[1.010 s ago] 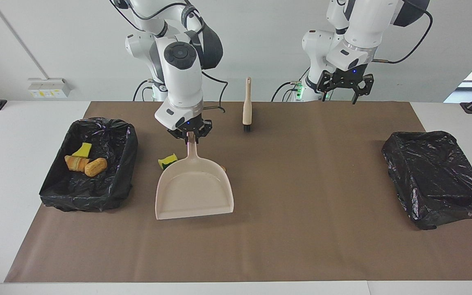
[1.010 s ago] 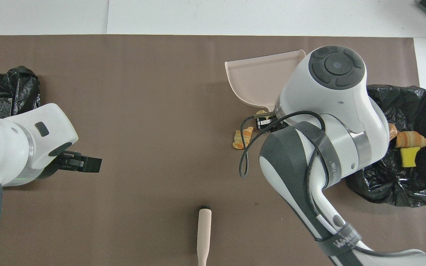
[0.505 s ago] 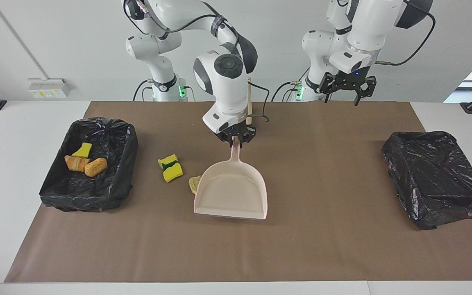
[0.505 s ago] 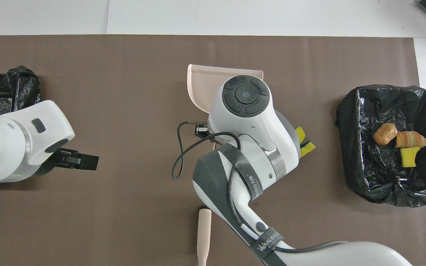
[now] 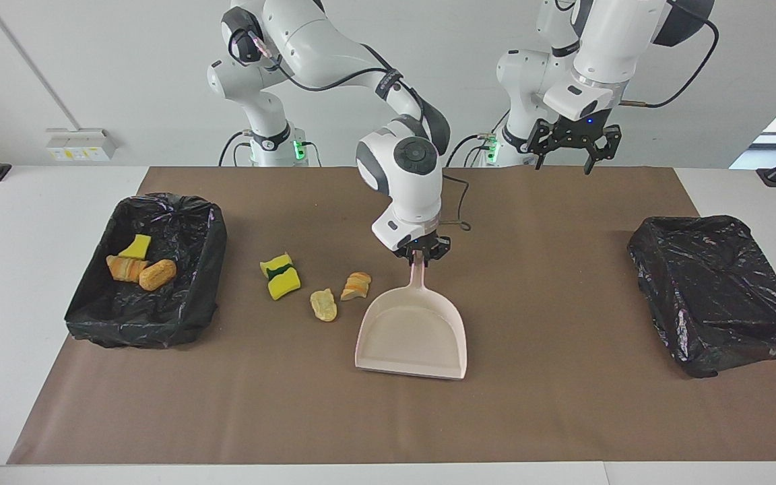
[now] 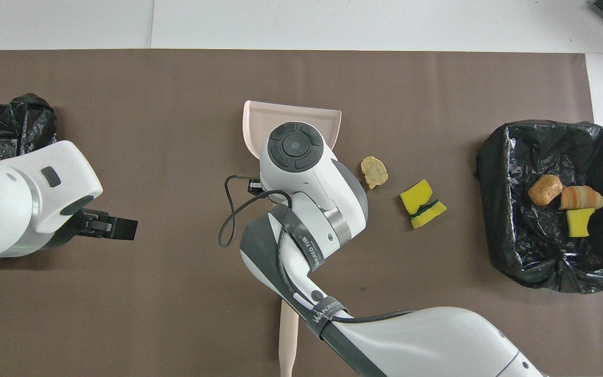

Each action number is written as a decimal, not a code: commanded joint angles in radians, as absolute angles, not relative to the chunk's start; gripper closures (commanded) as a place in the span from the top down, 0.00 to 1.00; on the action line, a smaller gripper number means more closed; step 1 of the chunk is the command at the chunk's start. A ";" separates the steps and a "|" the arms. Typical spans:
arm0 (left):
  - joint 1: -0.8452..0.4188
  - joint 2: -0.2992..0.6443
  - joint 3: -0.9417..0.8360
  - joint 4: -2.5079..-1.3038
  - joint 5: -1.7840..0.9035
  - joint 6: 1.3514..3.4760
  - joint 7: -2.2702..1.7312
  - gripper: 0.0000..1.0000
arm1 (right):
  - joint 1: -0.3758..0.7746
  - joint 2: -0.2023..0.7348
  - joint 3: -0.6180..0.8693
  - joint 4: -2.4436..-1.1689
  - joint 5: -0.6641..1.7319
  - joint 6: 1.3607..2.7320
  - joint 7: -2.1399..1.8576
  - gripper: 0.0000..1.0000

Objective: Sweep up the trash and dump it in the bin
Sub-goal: 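Bring the dustpan back and set it on the mat with the right gripper, then reach the left gripper toward the dustpan handle, then hold the dustpan with the left gripper while the right gripper grasps the brush, then sweep the bread and sponge pieces into the dustpan with the right gripper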

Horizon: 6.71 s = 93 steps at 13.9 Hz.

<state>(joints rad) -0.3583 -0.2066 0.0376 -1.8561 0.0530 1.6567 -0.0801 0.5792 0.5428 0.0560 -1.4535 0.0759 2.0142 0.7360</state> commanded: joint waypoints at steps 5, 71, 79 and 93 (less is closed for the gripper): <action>-0.330 -0.198 0.028 -1.830 0.046 1.637 -0.080 1.00 | 0.604 0.554 0.054 -1.479 0.104 2.060 0.698 0.00; -0.318 0.433 -0.379 -1.724 0.258 2.197 -0.617 0.38 | 0.547 -0.351 0.043 -2.416 -0.071 1.788 0.660 0.00; -0.287 0.341 -0.371 -1.727 0.272 2.044 -0.321 0.00 | 0.244 -0.152 0.044 -2.341 -0.357 1.899 0.419 0.00; -0.273 0.190 -0.373 -1.897 0.273 1.850 0.571 0.00 | 0.281 0.127 0.084 -2.057 0.095 1.908 0.288 0.00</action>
